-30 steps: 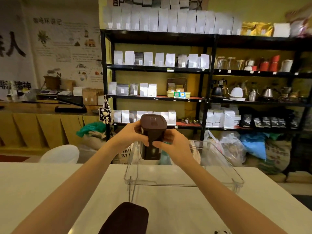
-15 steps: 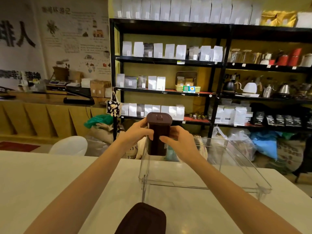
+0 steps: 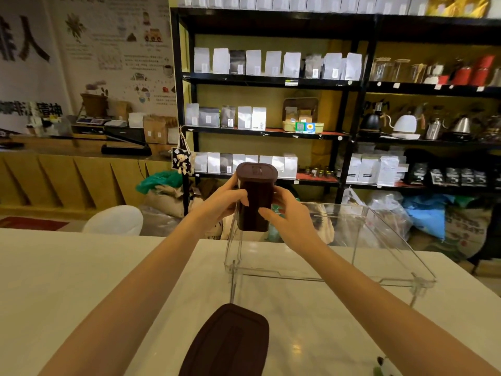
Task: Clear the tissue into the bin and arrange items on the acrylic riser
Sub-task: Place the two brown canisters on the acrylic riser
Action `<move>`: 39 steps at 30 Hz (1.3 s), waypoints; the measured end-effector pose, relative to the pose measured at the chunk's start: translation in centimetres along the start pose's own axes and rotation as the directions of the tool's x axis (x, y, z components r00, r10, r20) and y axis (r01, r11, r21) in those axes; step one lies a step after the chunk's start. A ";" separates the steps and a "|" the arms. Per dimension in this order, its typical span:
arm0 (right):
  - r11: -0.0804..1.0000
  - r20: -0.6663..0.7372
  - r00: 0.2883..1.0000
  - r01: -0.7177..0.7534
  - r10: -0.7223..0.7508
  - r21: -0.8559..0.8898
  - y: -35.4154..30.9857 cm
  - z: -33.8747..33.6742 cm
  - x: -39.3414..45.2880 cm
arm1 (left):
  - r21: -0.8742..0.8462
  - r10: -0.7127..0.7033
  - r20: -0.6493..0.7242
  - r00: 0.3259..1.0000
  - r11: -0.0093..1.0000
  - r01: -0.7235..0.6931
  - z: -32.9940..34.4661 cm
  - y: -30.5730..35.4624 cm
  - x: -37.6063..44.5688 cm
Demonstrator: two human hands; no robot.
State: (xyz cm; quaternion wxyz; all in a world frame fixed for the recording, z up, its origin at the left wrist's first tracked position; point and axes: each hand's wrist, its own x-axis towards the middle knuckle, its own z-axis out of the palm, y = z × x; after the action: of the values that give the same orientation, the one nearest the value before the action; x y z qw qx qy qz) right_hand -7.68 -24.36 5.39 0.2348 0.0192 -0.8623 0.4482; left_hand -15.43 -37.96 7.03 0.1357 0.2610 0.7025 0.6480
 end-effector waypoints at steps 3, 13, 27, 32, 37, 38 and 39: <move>1.000 -0.006 1.000 -0.001 0.001 -0.010 0.0 0.0 0.0 | 0.019 -0.008 -0.007 1.000 1.000 0.008 0.1 0.1 0.0; 0.992 0.140 0.990 0.004 0.014 -0.125 -2.0 -2.0 -1.2 | 0.367 -0.173 -0.021 0.985 0.915 0.169 0.2 2.4 -2.4; 0.926 0.393 0.915 0.219 -0.086 -0.307 -3.4 -5.6 -14.3 | 0.914 0.067 -0.153 0.986 0.388 0.116 1.0 3.1 -15.0; 0.904 0.553 0.822 0.126 0.135 -0.408 -1.8 -3.7 -17.1 | 0.942 -0.166 -0.149 0.975 0.274 0.191 1.8 -0.2 -20.9; 0.964 0.692 0.699 0.016 0.179 -0.265 -0.7 -2.0 -19.0 | 0.843 -0.397 -0.056 0.916 0.474 0.257 4.1 -2.4 -25.3; 0.977 0.696 0.699 -0.018 0.165 -0.213 -0.6 -1.7 -19.5 | 0.791 -0.398 -0.034 0.917 0.550 0.268 4.6 -2.8 -25.9; 0.986 0.690 0.709 -0.046 0.146 -0.162 -0.6 -1.5 -19.9 | 0.722 -0.386 -0.019 0.922 0.632 0.280 5.0 -3.3 -26.4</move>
State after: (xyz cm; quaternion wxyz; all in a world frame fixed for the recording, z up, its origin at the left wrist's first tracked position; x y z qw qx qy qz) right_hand 10.77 -27.07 -1.85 -0.1313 0.1267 -0.9145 0.3610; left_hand 8.37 -48.15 -0.72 0.1892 0.2023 0.9225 0.2689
